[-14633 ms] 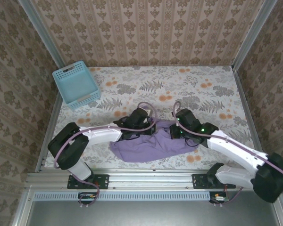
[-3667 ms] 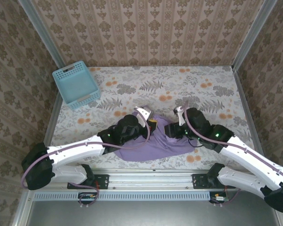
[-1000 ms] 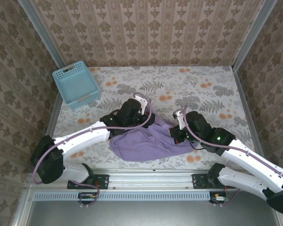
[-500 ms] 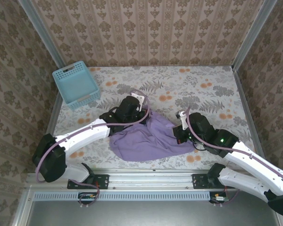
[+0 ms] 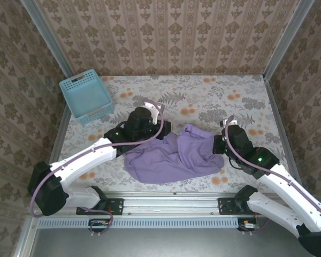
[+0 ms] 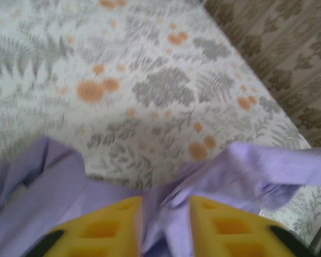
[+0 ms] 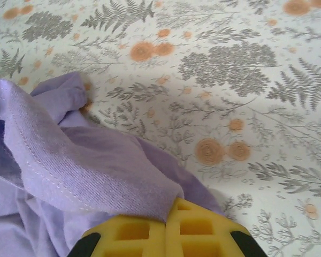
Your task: Fold the inside-out t-shirt
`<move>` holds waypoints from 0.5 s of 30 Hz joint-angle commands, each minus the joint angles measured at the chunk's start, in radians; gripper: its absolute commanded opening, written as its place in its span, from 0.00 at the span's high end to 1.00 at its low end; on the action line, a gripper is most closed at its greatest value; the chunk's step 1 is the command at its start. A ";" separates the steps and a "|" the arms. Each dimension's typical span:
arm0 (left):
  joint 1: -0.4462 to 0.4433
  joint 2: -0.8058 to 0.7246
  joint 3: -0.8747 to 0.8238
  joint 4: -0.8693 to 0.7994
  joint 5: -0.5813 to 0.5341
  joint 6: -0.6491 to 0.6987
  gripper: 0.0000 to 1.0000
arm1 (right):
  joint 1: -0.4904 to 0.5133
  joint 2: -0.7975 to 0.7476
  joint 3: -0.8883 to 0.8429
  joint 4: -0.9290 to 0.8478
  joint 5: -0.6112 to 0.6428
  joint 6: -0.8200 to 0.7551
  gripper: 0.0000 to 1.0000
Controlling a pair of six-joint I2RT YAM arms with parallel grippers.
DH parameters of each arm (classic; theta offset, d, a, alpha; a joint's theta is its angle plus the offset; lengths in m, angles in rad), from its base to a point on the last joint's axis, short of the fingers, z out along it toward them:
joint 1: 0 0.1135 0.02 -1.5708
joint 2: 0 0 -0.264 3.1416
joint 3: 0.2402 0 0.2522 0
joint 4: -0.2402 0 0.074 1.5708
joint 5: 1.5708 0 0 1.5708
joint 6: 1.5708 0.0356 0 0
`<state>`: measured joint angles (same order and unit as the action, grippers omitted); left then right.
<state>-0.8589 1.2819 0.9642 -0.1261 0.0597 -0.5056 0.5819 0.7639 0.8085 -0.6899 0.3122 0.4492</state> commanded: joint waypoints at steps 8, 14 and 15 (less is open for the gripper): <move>-0.010 0.161 0.036 -0.387 -0.253 0.165 0.42 | -0.016 -0.100 0.003 -0.061 0.177 0.077 1.00; -0.025 0.393 0.155 -0.412 -0.306 0.196 0.33 | -0.019 -0.186 0.026 -0.051 0.192 0.052 1.00; -0.021 0.422 0.175 -0.406 -0.323 0.187 0.32 | -0.019 -0.194 0.034 -0.051 0.184 0.041 1.00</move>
<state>-0.8764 1.6634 1.0786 -0.4923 -0.1928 -0.3496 0.5690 0.5919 0.8089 -0.7391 0.4610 0.5034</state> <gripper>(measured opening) 0.678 0.064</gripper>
